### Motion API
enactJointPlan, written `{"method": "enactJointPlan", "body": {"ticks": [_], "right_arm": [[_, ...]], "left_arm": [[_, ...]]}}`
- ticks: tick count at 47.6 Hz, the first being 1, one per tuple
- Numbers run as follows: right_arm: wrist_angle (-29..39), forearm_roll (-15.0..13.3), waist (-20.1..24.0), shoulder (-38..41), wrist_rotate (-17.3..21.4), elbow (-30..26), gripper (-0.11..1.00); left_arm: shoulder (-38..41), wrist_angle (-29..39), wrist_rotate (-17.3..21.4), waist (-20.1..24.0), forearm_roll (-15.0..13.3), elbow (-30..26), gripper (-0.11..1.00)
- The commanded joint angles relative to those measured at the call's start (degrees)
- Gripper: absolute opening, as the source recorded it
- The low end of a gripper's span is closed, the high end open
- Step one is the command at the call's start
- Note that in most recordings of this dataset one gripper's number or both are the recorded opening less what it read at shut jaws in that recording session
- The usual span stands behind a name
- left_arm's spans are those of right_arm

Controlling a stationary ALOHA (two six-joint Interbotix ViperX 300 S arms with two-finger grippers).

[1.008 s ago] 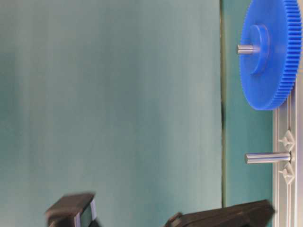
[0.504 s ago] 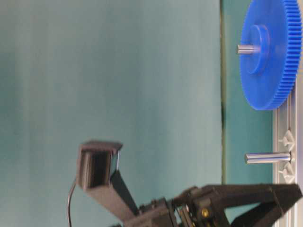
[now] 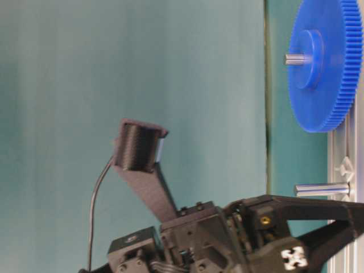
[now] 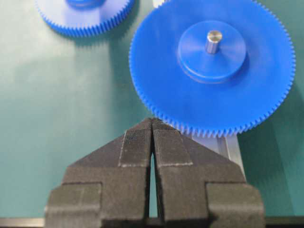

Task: Insert the small gear onto the shaft.
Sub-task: 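Lower the left gripper onto the blue gear's hub, then close the left gripper around the blue gear's hub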

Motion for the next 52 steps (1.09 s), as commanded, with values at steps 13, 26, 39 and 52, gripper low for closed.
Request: {"method": "enactJointPlan", "body": {"ticks": [13,26,39,52], "right_arm": [[-0.53,-0.18,-0.26,0.18,0.18,-1.05,0.02],[-0.70,-0.18,-0.26,0.09,0.18,-1.23,0.02],[-0.70,-0.18,-0.18,0.00,0.18,-1.05,0.02],[-1.58,-0.09,-0.26,-0.09,0.18,-1.41,0.02]], "left_arm": [[1.49,0.26,0.09,-1.49,0.09,-2.99,0.00],[1.85,0.62,0.00,-1.49,0.09,-3.25,0.00],[2.29,3.78,0.70,-1.49,0.18,-3.69,0.00],[2.29,3.69,3.78,-1.41,0.26,-4.22,0.00]]}}
